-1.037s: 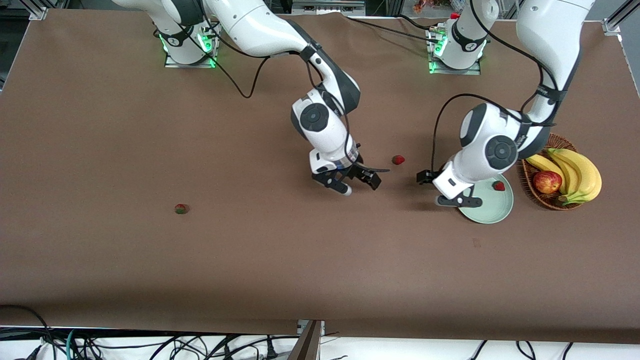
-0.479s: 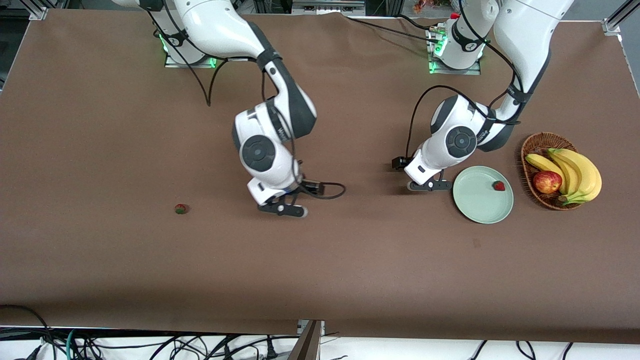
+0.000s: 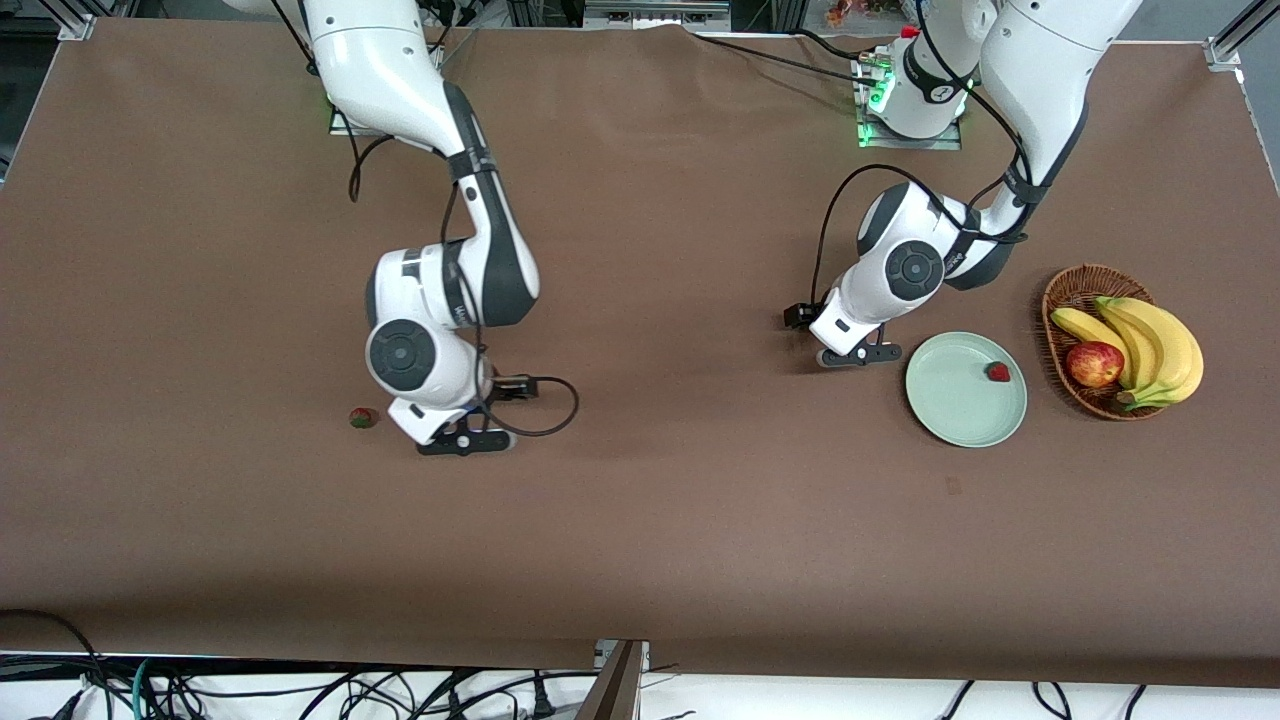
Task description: Collect all strawberries into plate
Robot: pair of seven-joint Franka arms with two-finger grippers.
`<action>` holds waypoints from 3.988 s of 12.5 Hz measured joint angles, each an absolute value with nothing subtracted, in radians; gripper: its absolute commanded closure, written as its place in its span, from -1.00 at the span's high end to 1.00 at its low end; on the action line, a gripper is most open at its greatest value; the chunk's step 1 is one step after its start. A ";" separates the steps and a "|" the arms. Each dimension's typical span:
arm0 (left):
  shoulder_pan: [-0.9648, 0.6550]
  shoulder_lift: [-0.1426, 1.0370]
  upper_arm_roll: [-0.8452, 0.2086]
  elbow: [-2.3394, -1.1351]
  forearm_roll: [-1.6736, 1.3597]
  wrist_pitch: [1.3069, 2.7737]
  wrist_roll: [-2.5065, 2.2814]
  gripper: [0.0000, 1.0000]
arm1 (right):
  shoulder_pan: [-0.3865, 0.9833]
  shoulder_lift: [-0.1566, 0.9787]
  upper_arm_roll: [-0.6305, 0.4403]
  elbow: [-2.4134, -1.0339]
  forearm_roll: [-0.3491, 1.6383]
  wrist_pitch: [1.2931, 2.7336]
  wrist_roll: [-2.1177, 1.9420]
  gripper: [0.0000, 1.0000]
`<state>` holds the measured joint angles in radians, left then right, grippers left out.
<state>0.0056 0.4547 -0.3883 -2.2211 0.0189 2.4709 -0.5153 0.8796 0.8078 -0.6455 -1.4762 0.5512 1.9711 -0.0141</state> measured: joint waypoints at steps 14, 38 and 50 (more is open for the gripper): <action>0.003 0.448 -0.420 -2.205 0.019 2.477 -0.573 -0.95 | 0.742 0.741 -0.728 -1.753 0.572 2.156 -0.538 0.52; 0.133 0.442 -0.113 -1.975 0.039 2.286 0.148 1.00 | 0.769 0.787 -0.682 -1.702 0.660 2.216 -0.450 -0.56; 0.075 0.440 -0.186 -1.970 0.007 2.276 -0.032 1.00 | 0.910 0.798 -0.386 -1.341 0.662 2.116 0.654 -0.48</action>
